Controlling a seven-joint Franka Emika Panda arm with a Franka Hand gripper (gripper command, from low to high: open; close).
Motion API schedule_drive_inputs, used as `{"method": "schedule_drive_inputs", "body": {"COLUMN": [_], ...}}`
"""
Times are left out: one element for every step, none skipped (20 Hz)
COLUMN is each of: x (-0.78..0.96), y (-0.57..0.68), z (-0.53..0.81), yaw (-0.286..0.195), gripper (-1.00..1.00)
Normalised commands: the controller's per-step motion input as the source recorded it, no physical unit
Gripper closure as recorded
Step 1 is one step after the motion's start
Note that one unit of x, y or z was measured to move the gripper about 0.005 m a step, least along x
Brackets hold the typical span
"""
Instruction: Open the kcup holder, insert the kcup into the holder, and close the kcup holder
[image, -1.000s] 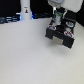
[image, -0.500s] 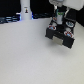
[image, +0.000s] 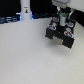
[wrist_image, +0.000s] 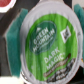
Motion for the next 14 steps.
{"method": "schedule_drive_inputs", "body": {"x": [0.00,0.02,0.01,0.01,0.02,0.02,0.01,0.01,0.01,0.00,-0.01,0.00,-0.01,0.00], "y": [-0.03,0.00,-0.02,-0.04,-0.03,-0.02,-0.02,-0.03,-0.02,-0.03,-0.04,-0.02,-0.01,-0.01], "z": [-0.19,-0.23,-0.22,-0.23,-0.23,-0.23,-0.22,-0.23,-0.23,-0.25,-0.25,-0.28,-0.29,-0.29], "yaw": [-0.004,-0.001,-0.001,0.001,0.003,0.005,0.007,0.005,0.005,0.005,0.001,0.010,-0.001,0.004], "gripper": [1.00,1.00,1.00,1.00,1.00,1.00,1.00,1.00,1.00,1.00,1.00,1.00,1.00,1.00]}}
